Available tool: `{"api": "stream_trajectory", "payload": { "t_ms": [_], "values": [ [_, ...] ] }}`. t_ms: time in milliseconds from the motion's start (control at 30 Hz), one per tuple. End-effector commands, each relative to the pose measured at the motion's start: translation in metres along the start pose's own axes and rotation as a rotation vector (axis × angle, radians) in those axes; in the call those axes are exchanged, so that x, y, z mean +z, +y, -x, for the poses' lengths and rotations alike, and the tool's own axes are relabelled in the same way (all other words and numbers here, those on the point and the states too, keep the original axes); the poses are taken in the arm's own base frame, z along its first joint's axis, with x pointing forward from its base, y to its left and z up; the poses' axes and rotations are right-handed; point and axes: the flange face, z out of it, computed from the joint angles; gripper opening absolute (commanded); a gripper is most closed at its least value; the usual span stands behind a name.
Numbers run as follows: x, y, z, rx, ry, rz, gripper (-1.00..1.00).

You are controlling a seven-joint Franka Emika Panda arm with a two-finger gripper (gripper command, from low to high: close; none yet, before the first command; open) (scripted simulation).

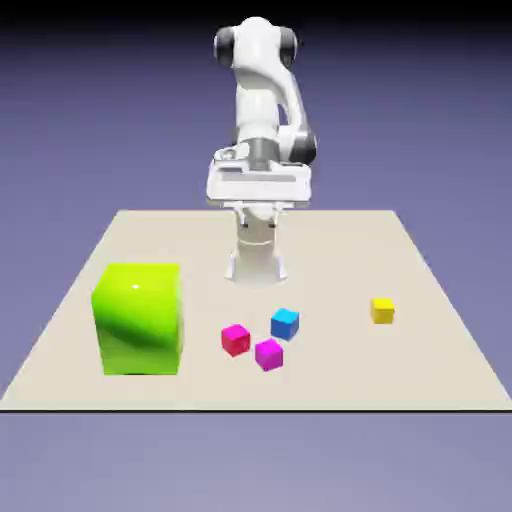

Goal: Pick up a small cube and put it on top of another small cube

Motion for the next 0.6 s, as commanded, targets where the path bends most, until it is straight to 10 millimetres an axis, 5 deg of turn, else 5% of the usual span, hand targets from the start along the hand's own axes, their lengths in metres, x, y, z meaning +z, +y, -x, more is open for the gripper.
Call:
{"api": "stream_trajectory", "payload": {
  "t_ms": [0, 200, 367, 567],
  "values": [
    [0.015, 0.007, 0.015, 0.044, -0.049, 0.04, 0.0],
    [0.083, 0.059, 0.11, 0.3, -0.292, 0.335, 0.0],
    [0.11, 0.117, 0.191, 0.492, -0.414, 0.644, 0.0],
    [0.133, 0.134, 0.214, 0.517, -0.439, 0.675, 0.0]
  ]
}}
